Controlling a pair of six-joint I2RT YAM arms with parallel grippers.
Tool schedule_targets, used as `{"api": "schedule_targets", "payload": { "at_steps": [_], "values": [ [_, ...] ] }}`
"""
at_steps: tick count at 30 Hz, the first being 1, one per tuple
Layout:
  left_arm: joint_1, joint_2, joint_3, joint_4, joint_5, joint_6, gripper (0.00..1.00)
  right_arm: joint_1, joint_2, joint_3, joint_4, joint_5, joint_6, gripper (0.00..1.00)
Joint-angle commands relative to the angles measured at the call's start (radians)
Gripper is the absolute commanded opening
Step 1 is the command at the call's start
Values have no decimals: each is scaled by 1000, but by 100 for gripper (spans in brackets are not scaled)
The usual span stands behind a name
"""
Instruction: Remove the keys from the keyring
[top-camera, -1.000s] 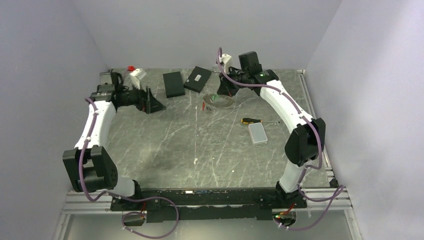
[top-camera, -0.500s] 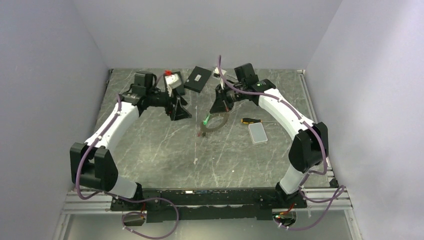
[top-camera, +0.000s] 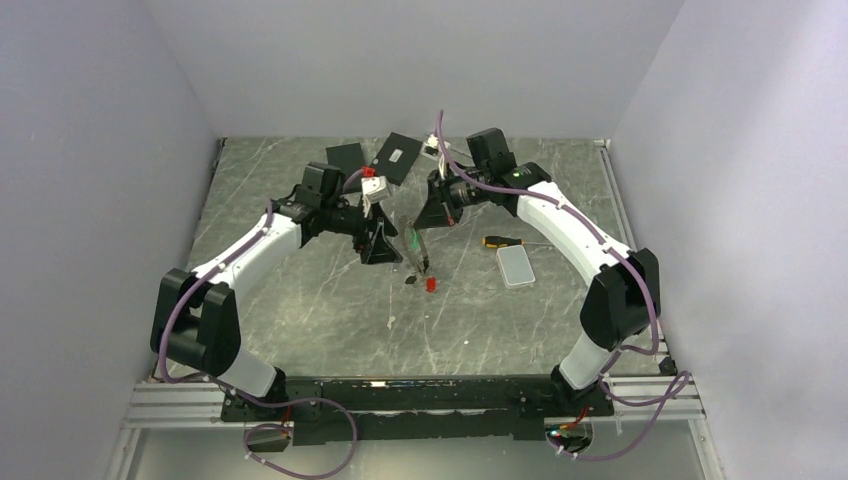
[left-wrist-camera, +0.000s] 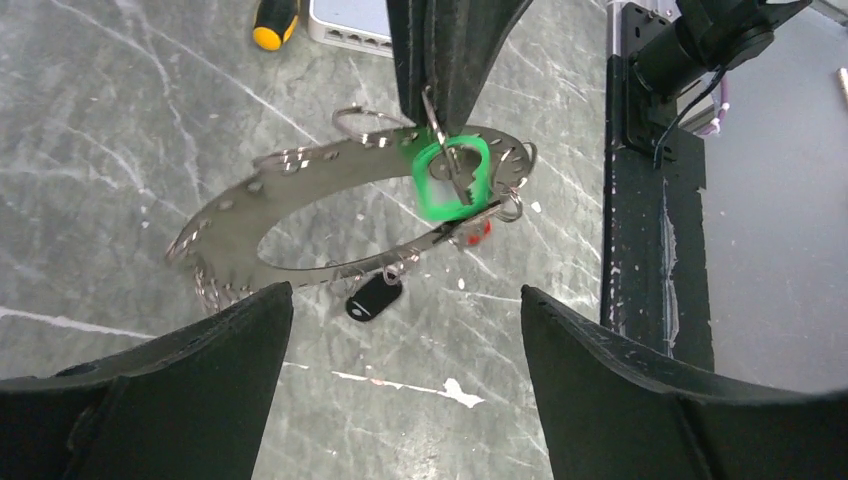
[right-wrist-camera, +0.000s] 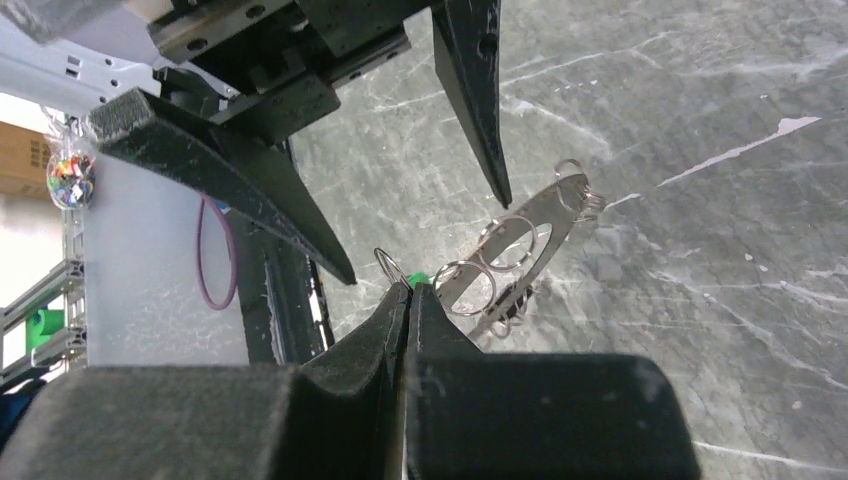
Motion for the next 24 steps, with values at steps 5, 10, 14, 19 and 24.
{"api": "schedule_targets", "payload": {
  "at_steps": [5,10,14,19,24],
  "values": [
    [-12,13,1,139,16,-141,86,12,-53,-29,96,14,22,0],
    [-5,16,51,95,30,-144,76,24,-59,-46,102,35,15,0],
    [-7,24,64,117,61,-187,68,36,-62,-56,107,49,11,0],
    [-10,29,74,124,85,-207,55,50,-67,-70,112,64,1,0],
    [-23,39,79,118,90,-204,46,62,-63,-66,107,64,-7,0]
  ]
}}
